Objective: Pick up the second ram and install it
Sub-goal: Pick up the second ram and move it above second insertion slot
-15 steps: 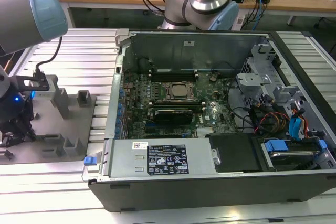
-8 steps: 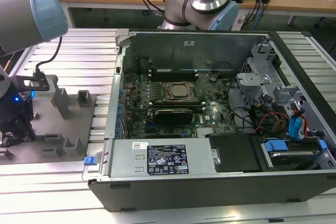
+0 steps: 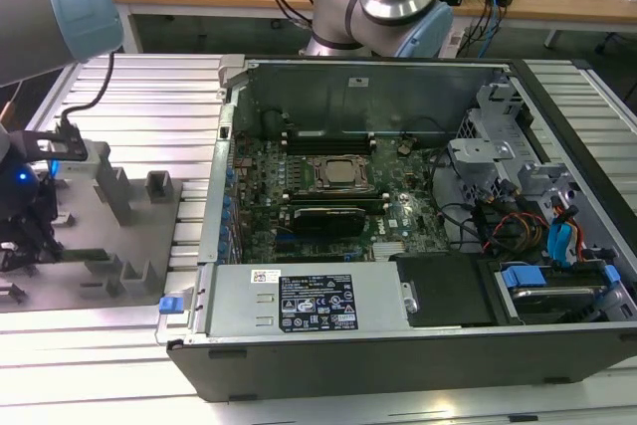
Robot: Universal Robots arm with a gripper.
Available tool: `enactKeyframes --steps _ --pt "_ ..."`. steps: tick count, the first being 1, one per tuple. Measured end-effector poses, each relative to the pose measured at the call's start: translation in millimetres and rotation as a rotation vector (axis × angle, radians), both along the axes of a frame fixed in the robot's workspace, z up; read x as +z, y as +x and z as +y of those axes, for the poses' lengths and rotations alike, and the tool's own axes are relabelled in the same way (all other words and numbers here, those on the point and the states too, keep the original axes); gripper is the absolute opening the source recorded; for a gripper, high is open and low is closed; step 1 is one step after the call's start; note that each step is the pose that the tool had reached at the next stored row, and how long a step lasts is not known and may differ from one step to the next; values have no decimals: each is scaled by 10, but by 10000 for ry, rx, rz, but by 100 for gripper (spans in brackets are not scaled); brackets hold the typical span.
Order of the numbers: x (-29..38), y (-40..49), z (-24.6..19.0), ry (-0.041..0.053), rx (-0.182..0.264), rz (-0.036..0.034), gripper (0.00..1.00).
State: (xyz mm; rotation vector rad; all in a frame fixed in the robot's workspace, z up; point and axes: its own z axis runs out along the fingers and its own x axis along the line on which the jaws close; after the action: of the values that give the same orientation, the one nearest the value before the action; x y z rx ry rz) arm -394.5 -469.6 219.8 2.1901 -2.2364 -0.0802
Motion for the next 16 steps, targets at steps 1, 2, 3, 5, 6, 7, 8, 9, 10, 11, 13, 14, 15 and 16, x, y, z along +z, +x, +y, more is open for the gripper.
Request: enactKeyframes --steps 1,2,3,5,6,7,8,9,10,11,13,14,15,16 --pt "11 0 0 0 -1 1 14" --pt "21 0 0 0 0 0 14" --pt "40 0 0 0 -1 1 14" --pt "78 0 0 0 0 0 14" --pt "88 0 0 0 0 0 14" --pt "103 0 0 0 0 1 14" --pt "121 0 0 0 0 1 14" --pt "160 0 0 0 0 1 14" --pt "182 0 0 0 0 0 14" --pt "204 0 0 0 0 0 14" --pt "247 0 0 0 0 0 14" --pt "262 0 0 0 0 1 14" --pt "275 0 0 0 0 0 14" --pt "298 0 0 0 0 0 14"
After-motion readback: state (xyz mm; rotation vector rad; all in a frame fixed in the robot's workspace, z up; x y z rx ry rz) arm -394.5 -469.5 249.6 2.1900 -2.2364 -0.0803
